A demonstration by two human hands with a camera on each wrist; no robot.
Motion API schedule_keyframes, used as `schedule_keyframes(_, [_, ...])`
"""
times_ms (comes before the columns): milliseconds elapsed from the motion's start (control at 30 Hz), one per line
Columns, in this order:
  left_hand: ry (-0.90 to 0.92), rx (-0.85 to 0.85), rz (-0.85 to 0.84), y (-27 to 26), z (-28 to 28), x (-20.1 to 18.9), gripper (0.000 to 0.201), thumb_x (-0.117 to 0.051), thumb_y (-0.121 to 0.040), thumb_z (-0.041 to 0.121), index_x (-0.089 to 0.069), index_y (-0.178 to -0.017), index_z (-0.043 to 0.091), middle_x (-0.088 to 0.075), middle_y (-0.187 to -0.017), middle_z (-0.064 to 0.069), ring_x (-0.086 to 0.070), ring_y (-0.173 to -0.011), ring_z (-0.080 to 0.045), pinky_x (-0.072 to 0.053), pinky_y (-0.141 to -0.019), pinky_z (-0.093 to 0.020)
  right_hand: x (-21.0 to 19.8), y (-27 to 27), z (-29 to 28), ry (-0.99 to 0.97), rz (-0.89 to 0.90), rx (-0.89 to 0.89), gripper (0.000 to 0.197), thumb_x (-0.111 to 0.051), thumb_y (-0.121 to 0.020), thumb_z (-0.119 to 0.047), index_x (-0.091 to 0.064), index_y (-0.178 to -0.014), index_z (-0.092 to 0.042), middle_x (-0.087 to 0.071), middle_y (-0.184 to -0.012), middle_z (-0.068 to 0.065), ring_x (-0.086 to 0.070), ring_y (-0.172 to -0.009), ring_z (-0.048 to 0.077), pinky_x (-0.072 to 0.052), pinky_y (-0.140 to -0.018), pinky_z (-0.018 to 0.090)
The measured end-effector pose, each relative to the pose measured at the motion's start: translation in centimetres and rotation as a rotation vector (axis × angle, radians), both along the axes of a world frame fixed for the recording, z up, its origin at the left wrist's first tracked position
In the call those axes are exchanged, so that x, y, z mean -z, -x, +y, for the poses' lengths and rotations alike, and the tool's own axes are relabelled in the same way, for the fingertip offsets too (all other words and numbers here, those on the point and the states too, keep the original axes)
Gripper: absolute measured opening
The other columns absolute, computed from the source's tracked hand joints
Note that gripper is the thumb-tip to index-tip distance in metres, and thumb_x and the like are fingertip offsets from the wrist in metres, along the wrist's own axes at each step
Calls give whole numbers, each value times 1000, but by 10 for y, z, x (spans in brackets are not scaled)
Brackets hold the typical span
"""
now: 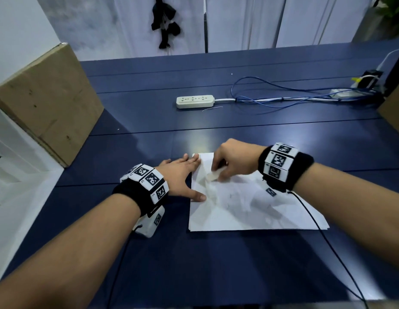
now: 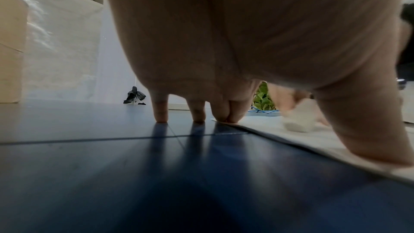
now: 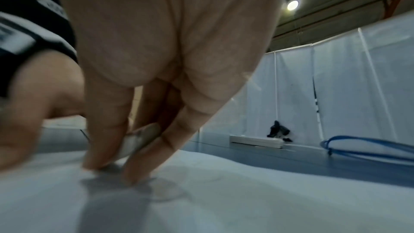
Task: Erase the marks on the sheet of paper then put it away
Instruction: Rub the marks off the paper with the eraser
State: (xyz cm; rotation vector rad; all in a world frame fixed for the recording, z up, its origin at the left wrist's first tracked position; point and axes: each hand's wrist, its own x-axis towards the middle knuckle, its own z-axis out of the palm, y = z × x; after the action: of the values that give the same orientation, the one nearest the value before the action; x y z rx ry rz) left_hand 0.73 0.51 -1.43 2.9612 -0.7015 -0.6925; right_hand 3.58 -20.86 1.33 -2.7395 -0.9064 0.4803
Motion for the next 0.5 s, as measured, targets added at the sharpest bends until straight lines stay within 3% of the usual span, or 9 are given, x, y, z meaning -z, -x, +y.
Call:
schedule_keyframes(67, [1,1,-2,0,0,0,120,-57,-71,81,3,-157,23,11,-163,11,6,-150,-13,-4,-119,-51,-1,5,2,22,63,-47,28,-79,-71,-30,-75,-98,-24,-73,-88,-8,-64,-80,10,-50,-73,22])
schedule_keyframes(200, [4,-1,-4,0,1,0,121,-58,-70,82,2,-157,23,9,-163,10,6,-150,-14,-4,-119,-51,-2,-23,4,-4,-41,85,26,-76,-73,-32,-75,-95,-19,-74,-78,-2,-68,-74,15,-45,-65,21])
schedule_keyframes(367, [10,0,-7,-2,0,3,122,-57,-69,83,2,-157,23,9,-163,10,5,-150,-13,-5,-119,-52,0,-11,2,11,-55,35,28,-76,-73,-32,-75,-98,-20,-73,-89,-3,-65,-84,16,-52,-77,29])
schedule_keyframes(500, [4,2,-8,-1,0,1,122,-57,-69,83,1,-157,23,9,-163,10,5,-150,-13,-6,-119,-52,-1,4,6,35,36,-41,28,-77,-72,-30,-76,-99,-22,-74,-85,-5,-65,-80,13,-53,-75,26])
